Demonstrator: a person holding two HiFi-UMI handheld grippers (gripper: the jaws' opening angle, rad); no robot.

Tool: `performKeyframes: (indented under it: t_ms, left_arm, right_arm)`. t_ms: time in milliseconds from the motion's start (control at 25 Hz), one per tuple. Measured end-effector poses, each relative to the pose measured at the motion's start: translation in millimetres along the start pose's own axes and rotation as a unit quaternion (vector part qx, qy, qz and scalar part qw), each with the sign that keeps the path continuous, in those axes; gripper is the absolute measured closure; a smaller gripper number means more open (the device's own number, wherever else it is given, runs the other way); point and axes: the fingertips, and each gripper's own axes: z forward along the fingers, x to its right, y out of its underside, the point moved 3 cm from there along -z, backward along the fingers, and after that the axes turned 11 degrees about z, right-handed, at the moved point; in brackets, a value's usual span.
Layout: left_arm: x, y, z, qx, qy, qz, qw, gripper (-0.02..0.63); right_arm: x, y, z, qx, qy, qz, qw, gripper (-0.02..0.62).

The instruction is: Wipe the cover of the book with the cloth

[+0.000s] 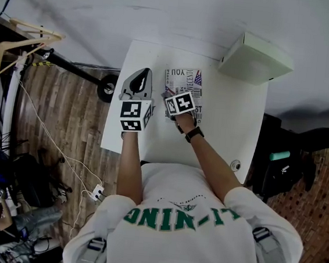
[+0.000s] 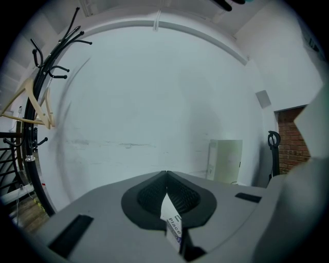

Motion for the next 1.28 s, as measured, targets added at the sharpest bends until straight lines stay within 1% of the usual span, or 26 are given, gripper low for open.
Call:
performKeyframes:
  t_ms: [120, 240, 360, 560, 720, 800, 920, 1000, 1040, 1080, 1160, 1240, 1280]
  left_arm:
    - [-1.5, 1.7, -2.4, -0.001, -0.001, 0.0, 1.0, 0.601]
    - [-3.3, 3.5, -3.4, -0.002, -0.001, -0.004, 1.0, 0.6]
    - [-2.6, 4.4, -1.2, -0.001, 0.003, -0.007, 1.0, 0.6]
    - [8.0, 2.6, 4.9, 0.001, 0.021, -0.017, 0.9996, 0.6]
    - [10.2, 2.1, 6.0, 0.004, 0.028, -0.017, 0.9995, 0.6]
    - [11.3, 2.5, 4.0, 0.003, 0.026, -0.016, 0.9995, 0.6]
    - [12.8, 1.7, -0.8, 0.001, 0.019, -0.014, 0.9997, 0.601]
    - [10.9, 1.0, -4.9, 0.002, 0.015, -0.013, 0.9998, 0.6]
    - [9.4, 0.8, -7.4, 0.003, 0.012, -0.013, 0.9998, 0.601]
    - [7.3, 0.8, -9.8, 0.003, 0.008, -0.013, 0.9999, 0.601]
    - [2.3, 2.3, -13.3, 0.002, 0.0, -0.016, 0.9999, 0.6]
    - [0.4, 4.8, -14.9, -0.002, -0.005, -0.018, 0.9998, 0.6]
    - [0.9, 5.7, -15.5, -0.004, -0.005, -0.019, 0.9998, 0.6]
  right_arm:
    - [0.8, 4.7, 4.8, -0.007, 0.003, 0.001, 1.0, 0.56]
    - [18.0, 5.3, -6.1, 0.003, 0.012, 0.02, 1.0, 0.56]
    - [46.4, 4.9, -24.4, 0.022, 0.031, 0.05, 0.998, 0.561]
    - [100.6, 7.2, -60.6, 0.044, 0.079, 0.083, 0.992, 0.561]
    - [131.2, 11.3, -81.8, 0.059, 0.105, 0.113, 0.986, 0.561]
    - [140.8, 16.4, -85.7, 0.064, 0.109, 0.127, 0.984, 0.56]
    - [147.6, 21.3, -89.4, 0.075, 0.1, 0.152, 0.98, 0.56]
    - [143.0, 19.9, -91.7, 0.076, 0.104, 0.145, 0.981, 0.561]
    - [134.5, 16.8, -91.9, 0.078, 0.098, 0.136, 0.983, 0.561]
    - [121.0, 11.8, -90.2, 0.079, 0.083, 0.127, 0.985, 0.561]
    - [82.0, 0.9, -78.0, 0.072, 0.034, 0.105, 0.991, 0.56]
    - [40.1, -2.8, -58.5, 0.045, -0.007, 0.067, 0.997, 0.56]
    - [22.6, -1.3, -48.3, 0.029, -0.02, 0.046, 0.998, 0.56]
